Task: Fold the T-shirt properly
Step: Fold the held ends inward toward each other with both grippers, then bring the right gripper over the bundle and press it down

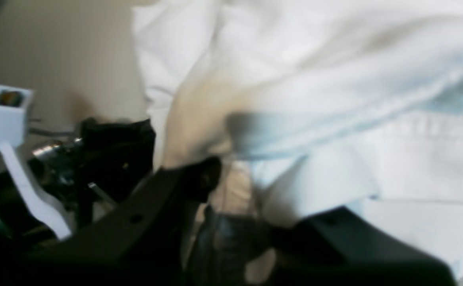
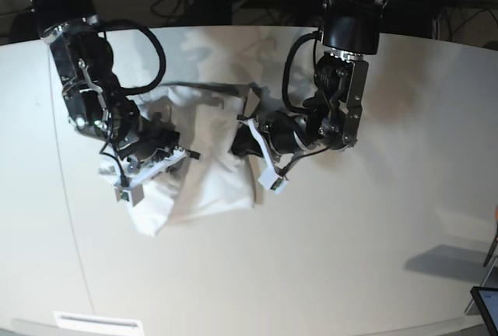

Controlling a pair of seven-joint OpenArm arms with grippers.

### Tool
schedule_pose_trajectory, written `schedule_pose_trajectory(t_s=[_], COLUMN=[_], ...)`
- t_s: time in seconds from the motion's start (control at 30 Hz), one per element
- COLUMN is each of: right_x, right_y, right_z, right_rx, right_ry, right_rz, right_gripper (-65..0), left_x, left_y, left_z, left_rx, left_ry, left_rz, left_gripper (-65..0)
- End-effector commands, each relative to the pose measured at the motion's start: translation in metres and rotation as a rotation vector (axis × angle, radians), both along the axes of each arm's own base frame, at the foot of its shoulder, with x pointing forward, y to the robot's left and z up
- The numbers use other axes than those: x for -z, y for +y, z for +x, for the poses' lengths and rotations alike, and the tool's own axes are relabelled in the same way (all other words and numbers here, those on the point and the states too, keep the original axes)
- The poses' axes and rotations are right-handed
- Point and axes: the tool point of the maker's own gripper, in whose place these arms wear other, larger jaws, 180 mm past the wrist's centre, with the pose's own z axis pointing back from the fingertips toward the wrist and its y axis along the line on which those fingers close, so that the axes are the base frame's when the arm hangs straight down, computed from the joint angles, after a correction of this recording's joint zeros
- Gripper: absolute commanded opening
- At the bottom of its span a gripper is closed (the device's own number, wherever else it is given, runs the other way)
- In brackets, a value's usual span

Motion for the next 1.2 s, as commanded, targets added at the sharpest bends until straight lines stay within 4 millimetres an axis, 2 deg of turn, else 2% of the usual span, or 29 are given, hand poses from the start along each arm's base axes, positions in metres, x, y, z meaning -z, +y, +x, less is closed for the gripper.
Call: schedule_pose_trajectory(t_s=[0.0, 0.33, 0.63, 0.93, 1.17], right_x=[-0.012, -0.006, -0.014, -0.024, -0.011], right_y=[0.007, 0.008, 0.010, 0.041, 0.044], right_z=[0.006, 0.005, 0.014, 0.008, 0.011], right_rx=[-0.019, 0.007, 0.057, -0.042, -0.073], right_ry=[-0.042, -0.061, -0.112, -0.283, -0.278], right_rz=[0.004, -0.117, -0.215, -0.439, -0.572], right_gripper=[-64.7, -64.9, -64.9, -64.1, -64.6], left_x=[-0.014, -0.013, -0.014, -0.018, -0.017], left_y=[-0.004, 0.002, 0.001, 0.002, 0.001], left_z=[0.009, 0.011, 0.012, 0.016, 0.016], left_rx=[0.001, -0.010, -0.010, -0.010, -0.005], left_ry=[-0.038, -0.039, -0.040, -0.051, -0.051], left_rz=[-0.031, -0.026, -0.027, -0.026, -0.023], left_gripper=[-65.0, -65.0, -65.0, -65.0, -65.0])
